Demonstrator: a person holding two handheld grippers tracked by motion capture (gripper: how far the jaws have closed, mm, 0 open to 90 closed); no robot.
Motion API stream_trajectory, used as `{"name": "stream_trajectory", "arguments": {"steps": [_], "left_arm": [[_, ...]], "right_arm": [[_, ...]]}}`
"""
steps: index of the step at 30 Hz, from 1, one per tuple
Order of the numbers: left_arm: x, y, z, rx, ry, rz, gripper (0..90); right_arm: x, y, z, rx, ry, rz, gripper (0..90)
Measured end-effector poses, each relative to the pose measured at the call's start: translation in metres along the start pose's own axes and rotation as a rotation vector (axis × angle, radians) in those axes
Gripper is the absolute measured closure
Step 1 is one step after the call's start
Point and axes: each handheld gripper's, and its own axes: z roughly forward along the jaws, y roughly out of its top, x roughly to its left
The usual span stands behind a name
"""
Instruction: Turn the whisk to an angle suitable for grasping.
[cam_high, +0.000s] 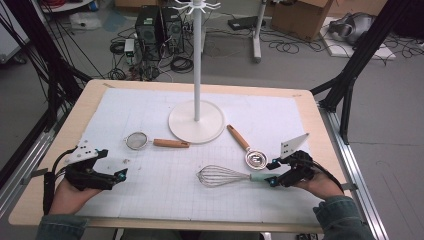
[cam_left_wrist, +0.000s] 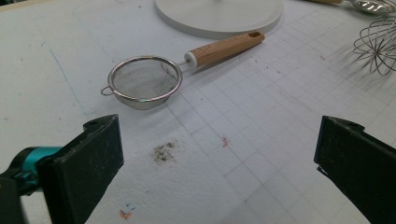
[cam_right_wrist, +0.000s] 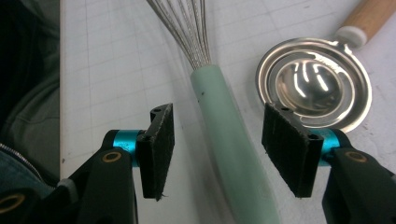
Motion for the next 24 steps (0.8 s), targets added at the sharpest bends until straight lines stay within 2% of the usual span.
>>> {"name": "stream_trajectory", "arguments": {"steps": [9, 14, 24], "left_arm": [[0.000, 0.000, -0.001, -0.006, -0.002, -0.002, 1.7], [0.001, 0.000, -0.001, -0.006, -0.002, -0.003, 1.7], [0.001, 0.000, 0.000, -0.008, -0.005, -0.005, 1.7]], "right_arm": [[-0.003, 0.002, 0.010, 0.047, 0.016, -0.025, 47.0], [-0.005, 0.004, 0.020, 0.081, 0.033, -0.053, 50.3], [-0.009, 0.002, 0.028, 0.136, 0.035, -0.104, 56.3]]}}
